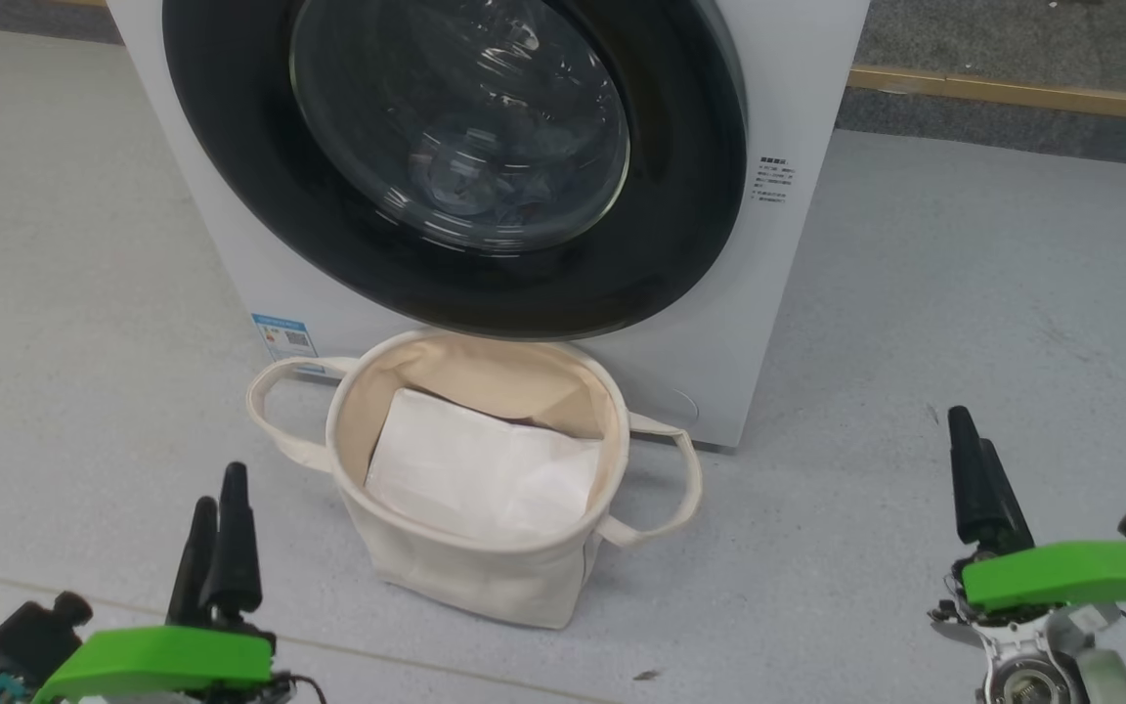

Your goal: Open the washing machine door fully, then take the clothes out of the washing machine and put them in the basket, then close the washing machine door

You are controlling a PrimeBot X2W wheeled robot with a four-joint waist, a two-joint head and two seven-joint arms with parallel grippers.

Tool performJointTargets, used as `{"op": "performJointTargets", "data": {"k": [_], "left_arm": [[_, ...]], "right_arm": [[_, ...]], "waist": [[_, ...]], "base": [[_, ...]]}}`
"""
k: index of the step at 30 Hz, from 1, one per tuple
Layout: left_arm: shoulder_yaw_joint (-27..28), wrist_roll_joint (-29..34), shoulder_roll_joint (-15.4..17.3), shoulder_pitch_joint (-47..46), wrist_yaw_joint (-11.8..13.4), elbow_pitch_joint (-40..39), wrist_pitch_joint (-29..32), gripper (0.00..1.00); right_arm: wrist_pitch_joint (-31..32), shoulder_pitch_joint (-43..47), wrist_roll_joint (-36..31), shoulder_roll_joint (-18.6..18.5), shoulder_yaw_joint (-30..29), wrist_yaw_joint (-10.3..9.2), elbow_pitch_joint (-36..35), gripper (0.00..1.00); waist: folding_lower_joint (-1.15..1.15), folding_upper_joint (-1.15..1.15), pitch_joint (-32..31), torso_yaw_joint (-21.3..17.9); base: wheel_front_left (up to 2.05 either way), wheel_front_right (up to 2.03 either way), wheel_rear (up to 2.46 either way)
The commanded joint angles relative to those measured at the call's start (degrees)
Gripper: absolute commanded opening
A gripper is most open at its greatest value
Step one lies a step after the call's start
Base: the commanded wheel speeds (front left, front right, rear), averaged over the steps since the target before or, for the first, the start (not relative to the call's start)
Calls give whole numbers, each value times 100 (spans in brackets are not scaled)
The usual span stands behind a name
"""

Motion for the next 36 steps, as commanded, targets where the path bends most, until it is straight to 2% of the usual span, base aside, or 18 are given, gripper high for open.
{"op": "performJointTargets", "data": {"k": [1, 9, 16, 25, 30, 36], "left_arm": [[40, 281, 75, -310, -40, -252, -84, 100], [-194, 1291, 115, -340, 12, -323, -218, 100], [-510, 2144, 282, -377, 148, -334, -335, 100], [-918, 2964, 420, -400, 324, -37, -486, 100], [-1117, 3355, 488, -459, 427, 59, -569, 100], [-1327, 3714, 550, -519, 490, 155, -653, 100]], "right_arm": [[-94, -374, -239, -45, 99, 0, -230, 100], [-228, -447, -1181, -77, 294, 0, -243, 100], [-346, -487, -1894, -82, 434, 0, -161, 100], [-496, -565, -2817, -71, 486, 0, 34, 100], [-580, -608, -3571, -77, 590, 0, 30, 100], [-664, -622, -4022, -68, 591, 0, 108, 100]], "waist": [[0, 0, 1, 2], [0, 0, 12, 20], [0, 0, 16, 26], [0, 0, 26, 34], [0, 0, 53, 39], [0, 0, 63, 52]], "base": [[0, 0, 0], [0, 0, 0], [0, 0, 0], [0, 0, 0], [0, 0, 0], [0, 0, 0]]}}
